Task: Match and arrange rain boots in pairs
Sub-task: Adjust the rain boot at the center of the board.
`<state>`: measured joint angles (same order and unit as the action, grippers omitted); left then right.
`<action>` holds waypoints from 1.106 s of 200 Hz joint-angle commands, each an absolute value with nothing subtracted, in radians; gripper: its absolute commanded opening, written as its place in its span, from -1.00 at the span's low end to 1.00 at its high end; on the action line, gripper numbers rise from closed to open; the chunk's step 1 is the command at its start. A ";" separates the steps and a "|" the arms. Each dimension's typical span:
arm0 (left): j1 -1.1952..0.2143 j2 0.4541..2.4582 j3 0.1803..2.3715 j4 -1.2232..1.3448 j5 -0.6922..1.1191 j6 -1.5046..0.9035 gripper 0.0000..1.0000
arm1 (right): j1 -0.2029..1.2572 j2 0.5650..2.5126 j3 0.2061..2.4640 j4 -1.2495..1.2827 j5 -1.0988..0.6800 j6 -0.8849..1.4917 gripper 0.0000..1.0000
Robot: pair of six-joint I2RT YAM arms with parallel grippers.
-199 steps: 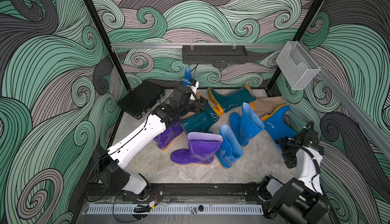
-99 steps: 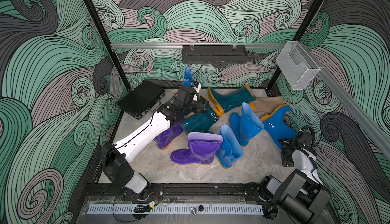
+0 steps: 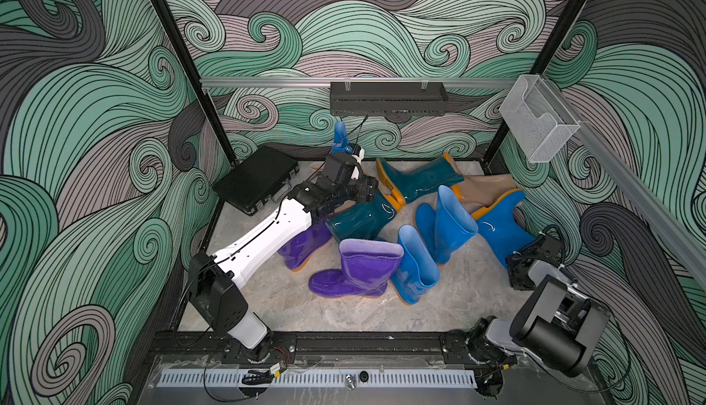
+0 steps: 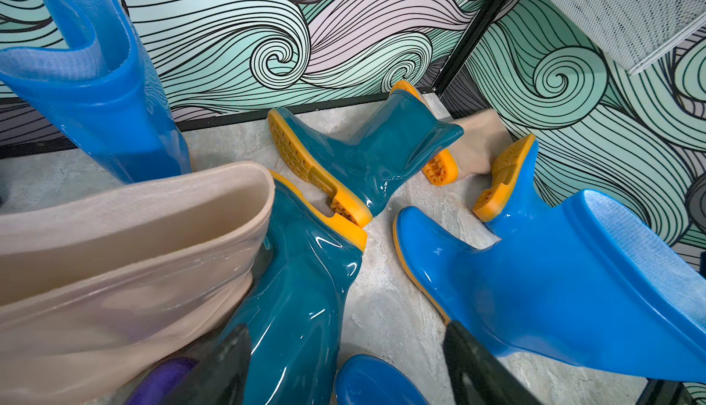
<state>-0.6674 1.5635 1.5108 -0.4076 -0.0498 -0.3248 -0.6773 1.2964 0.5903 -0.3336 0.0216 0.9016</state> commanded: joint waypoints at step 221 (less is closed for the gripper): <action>-0.660 1.487 1.429 -0.300 0.001 -0.378 0.60 | -0.292 1.171 1.409 -1.203 -0.077 0.016 -1.00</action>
<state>-0.6632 1.5185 1.4528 -0.3271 -0.0189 -0.3523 -0.3386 1.1728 1.3952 -1.1160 -0.0505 0.1223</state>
